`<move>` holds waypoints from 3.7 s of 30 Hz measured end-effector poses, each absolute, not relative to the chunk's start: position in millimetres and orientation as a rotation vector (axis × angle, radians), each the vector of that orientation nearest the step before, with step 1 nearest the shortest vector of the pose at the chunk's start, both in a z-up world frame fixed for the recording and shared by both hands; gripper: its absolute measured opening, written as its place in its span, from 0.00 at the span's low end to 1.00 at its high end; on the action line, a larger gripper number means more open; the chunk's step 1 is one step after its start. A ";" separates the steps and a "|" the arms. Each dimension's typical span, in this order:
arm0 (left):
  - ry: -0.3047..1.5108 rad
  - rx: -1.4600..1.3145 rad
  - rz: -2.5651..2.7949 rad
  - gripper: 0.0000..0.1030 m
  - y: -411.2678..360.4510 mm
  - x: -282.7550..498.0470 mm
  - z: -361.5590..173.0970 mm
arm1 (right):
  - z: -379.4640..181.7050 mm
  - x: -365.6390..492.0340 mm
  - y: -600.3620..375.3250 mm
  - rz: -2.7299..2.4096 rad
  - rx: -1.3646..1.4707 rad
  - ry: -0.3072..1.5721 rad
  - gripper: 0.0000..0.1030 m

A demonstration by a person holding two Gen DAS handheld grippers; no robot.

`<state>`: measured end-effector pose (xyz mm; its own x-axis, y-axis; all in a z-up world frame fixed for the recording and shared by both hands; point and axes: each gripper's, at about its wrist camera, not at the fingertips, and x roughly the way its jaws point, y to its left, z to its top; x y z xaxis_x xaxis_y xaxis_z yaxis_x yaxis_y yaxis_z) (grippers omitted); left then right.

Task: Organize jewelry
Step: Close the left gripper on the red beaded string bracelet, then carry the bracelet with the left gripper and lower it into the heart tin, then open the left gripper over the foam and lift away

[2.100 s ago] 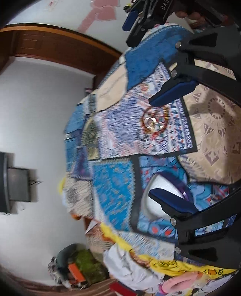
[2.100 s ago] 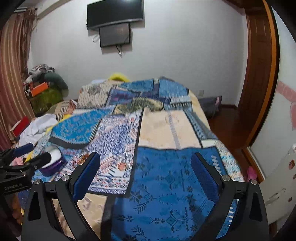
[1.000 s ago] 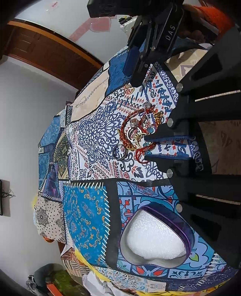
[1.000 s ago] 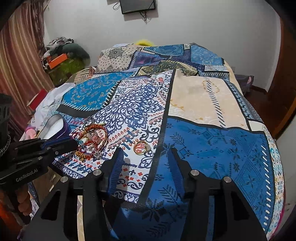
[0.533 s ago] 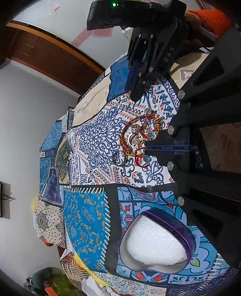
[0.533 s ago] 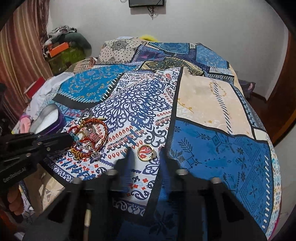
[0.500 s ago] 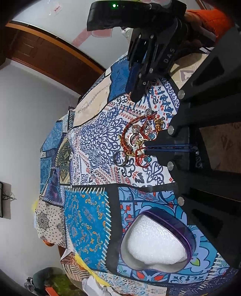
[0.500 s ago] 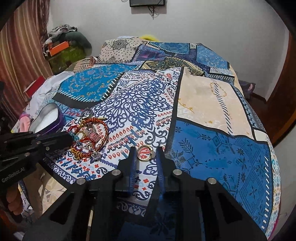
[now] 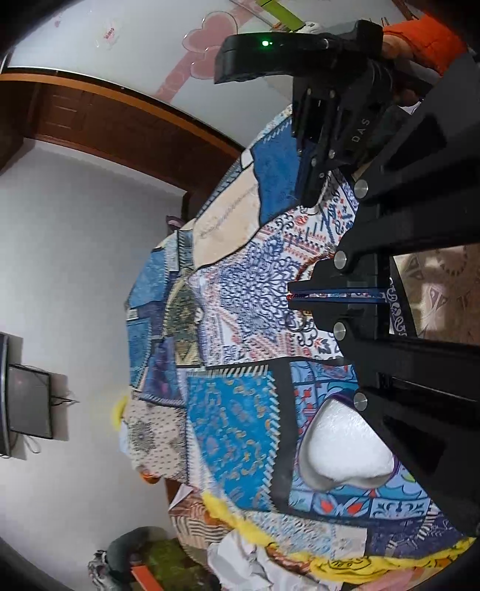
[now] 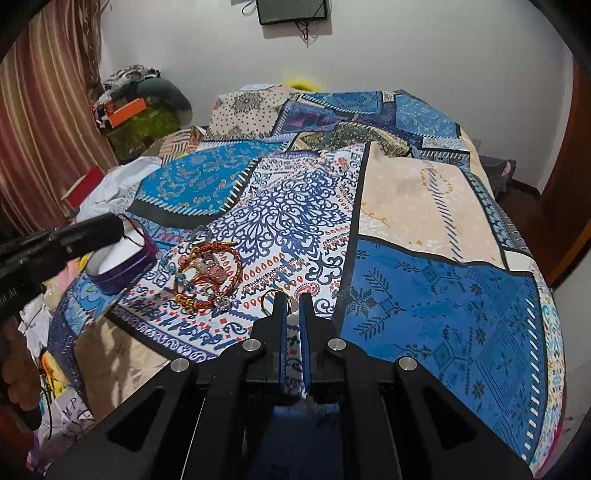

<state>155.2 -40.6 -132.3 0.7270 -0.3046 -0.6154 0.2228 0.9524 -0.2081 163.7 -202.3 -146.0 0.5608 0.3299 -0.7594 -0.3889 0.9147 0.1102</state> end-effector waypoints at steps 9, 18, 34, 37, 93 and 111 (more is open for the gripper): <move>0.625 -0.122 -0.261 0.00 -30.5 140.7 -103.9 | -121.1 152.1 -204.8 0.413 -0.049 0.820 0.05; 0.533 -0.125 -0.204 0.00 -3.6 124.3 -74.0 | -93.2 142.1 -186.3 0.443 -0.030 0.746 0.05; 0.454 -0.142 -0.128 0.00 56.3 112.4 -55.9 | -71.3 135.8 -117.0 0.540 -0.064 0.687 0.05; 0.466 -0.159 -0.124 0.00 67.2 114.6 -62.2 | -76.0 138.7 -103.4 0.559 -0.068 0.700 0.05; 0.801 -0.197 -0.096 0.06 107.2 162.6 -181.5 | -170.4 186.8 -8.0 0.700 -0.198 1.057 0.06; 0.748 -0.131 -0.069 0.49 86.9 139.5 -155.0 | -106.2 161.6 -58.0 0.626 -0.150 0.865 0.43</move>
<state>139.5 86.9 -155.0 0.7312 -0.1094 -0.6733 0.0164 0.9896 -0.1429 161.6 -58.0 -106.2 0.4828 0.4532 -0.7494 -0.5706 0.8119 0.1234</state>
